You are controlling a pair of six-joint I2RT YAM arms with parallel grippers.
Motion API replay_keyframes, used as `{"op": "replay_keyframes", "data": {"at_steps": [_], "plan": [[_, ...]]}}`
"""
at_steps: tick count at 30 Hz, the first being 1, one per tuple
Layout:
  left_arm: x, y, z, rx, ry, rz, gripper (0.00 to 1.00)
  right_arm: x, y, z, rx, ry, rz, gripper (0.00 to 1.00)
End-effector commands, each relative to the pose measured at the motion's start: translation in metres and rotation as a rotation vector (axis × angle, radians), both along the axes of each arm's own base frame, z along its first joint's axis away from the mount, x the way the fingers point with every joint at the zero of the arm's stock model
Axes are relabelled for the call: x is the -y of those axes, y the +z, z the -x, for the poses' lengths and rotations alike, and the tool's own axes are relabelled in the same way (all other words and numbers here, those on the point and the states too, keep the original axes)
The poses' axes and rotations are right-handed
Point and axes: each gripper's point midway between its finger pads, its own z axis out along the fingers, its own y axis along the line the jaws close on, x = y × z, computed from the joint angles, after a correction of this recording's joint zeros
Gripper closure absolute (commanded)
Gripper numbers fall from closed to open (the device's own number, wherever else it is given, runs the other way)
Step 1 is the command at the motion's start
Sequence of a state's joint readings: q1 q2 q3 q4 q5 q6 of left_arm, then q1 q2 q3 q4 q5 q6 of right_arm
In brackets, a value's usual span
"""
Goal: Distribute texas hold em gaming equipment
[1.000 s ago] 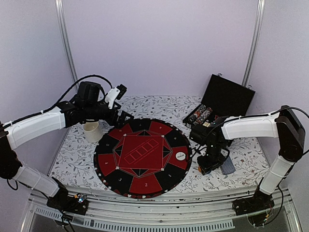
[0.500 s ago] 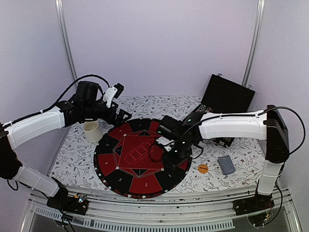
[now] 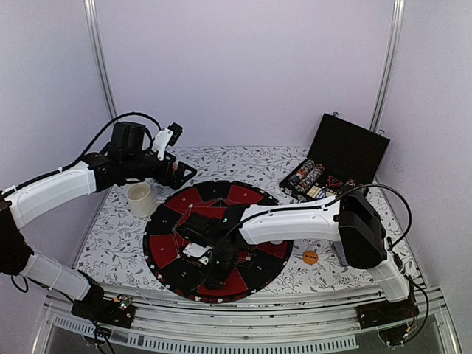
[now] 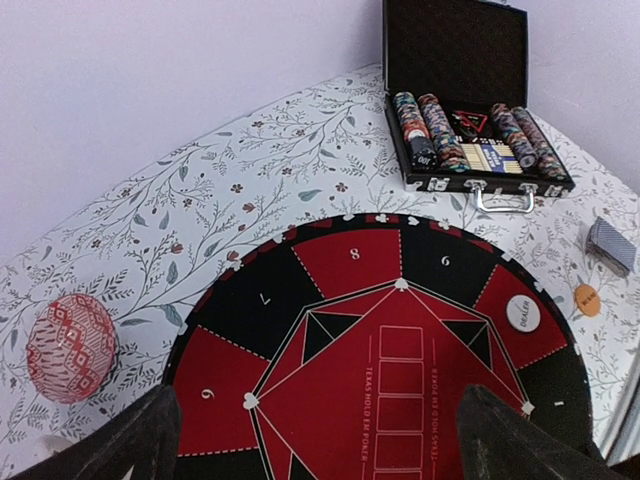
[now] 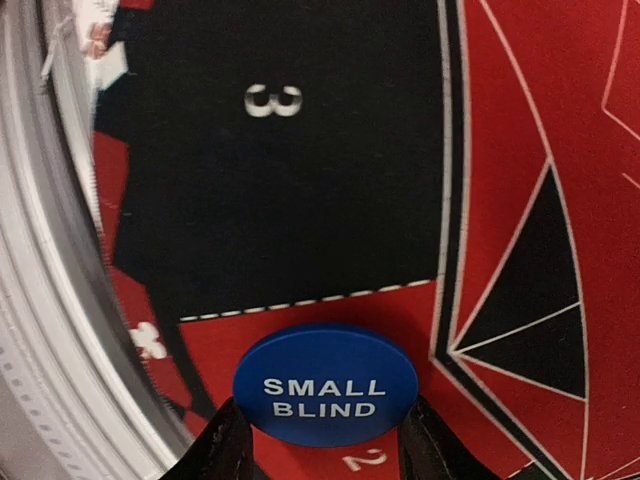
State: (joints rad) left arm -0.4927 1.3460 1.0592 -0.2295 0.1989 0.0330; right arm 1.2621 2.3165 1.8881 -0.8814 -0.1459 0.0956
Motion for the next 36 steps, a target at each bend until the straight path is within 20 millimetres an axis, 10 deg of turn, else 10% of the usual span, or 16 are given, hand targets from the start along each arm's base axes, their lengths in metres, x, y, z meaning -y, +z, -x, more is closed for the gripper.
{"op": "replay_keyframes", "data": {"at_steps": [1,12,16,21,25,32,36], "plan": [[0.000,0.020,0.001,0.041,-0.005,0.037,0.02,0.000,-0.001,0.015,-0.044,0.051,0.021,0.73],[0.001,0.018,0.001,0.042,-0.015,0.036,0.02,0.010,-0.016,0.030,-0.094,0.058,0.082,0.58],[0.001,0.016,0.001,0.041,-0.017,0.033,0.02,0.010,-0.013,0.030,-0.097,0.054,0.079,0.34],[0.001,0.016,0.001,0.042,-0.017,0.033,0.02,0.018,0.037,0.000,0.005,-0.036,-0.021,0.04],[0.001,0.014,0.001,0.038,-0.018,0.032,0.02,0.086,0.063,-0.048,0.064,-0.267,-0.017,0.01],[0.000,0.014,0.001,0.040,-0.017,0.028,0.02,0.247,0.021,-0.072,0.021,-0.612,0.204,0.01],[0.001,0.011,0.000,0.034,-0.018,0.024,0.02,0.271,0.006,-0.068,-0.014,-0.626,0.239,0.01]]}}
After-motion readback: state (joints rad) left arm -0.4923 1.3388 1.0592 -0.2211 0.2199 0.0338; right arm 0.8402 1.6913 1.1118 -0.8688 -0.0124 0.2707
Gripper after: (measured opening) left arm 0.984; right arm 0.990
